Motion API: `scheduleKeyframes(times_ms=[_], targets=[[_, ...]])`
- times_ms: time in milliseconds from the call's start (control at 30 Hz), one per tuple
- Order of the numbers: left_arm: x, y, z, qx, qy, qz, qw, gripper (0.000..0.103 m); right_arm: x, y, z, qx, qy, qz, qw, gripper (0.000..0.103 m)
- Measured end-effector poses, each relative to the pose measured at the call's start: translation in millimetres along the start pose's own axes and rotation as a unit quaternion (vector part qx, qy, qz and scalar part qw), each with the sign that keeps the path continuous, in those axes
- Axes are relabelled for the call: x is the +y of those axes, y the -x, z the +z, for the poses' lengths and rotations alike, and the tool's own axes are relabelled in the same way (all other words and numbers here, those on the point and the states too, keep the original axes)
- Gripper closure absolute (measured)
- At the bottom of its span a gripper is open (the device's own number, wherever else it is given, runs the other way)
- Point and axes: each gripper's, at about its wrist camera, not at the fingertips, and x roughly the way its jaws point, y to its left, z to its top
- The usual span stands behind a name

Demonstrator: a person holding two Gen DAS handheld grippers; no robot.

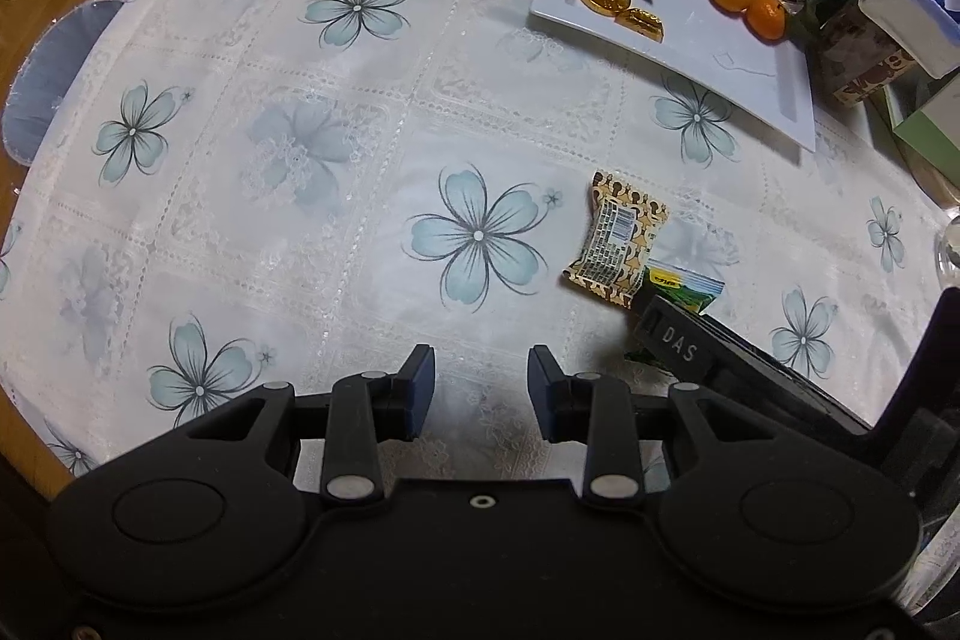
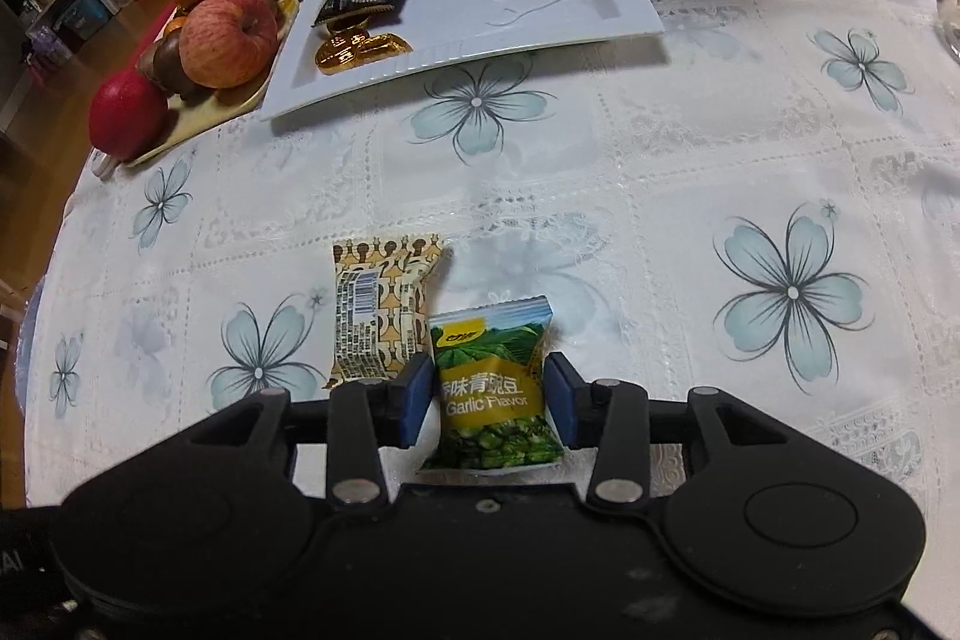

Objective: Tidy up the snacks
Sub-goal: 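Grasp the green garlic pea bag with the right tool, then grasp the brown patterned packet with the left tool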

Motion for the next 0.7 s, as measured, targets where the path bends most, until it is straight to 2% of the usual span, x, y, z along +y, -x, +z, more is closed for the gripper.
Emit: scheduleKeyframes(times_ms=[33, 200, 333, 567, 700], targets=[[0, 0, 0, 0.0, -0.001, -0.002, 1.0, 0.06, 1, -1, 0, 0.0, 0.003, -0.002, 1.0, 0.058], [3, 0, 1, -0.004, 0.0, 0.001, 1.0, 0.06, 0, 4, -4, 0.004, 0.021, -0.01, 1.0, 0.068], [1, -1, 1, -0.019, -0.006, 0.01, 0.9997, 0.06, -16, 19, -11, 0.026, -0.002, 0.012, 1.0, 0.069], [-22, -7, -4, -0.065, -0.066, 0.005, 0.9957, 0.06, -50, 62, -25, 0.038, -0.043, 0.04, 0.998, 0.069], [-41, -18, 2, -0.071, -0.094, 0.004, 0.9931, 0.06, -65, 85, -27, 0.027, -0.059, 0.049, 0.997, 0.069]])
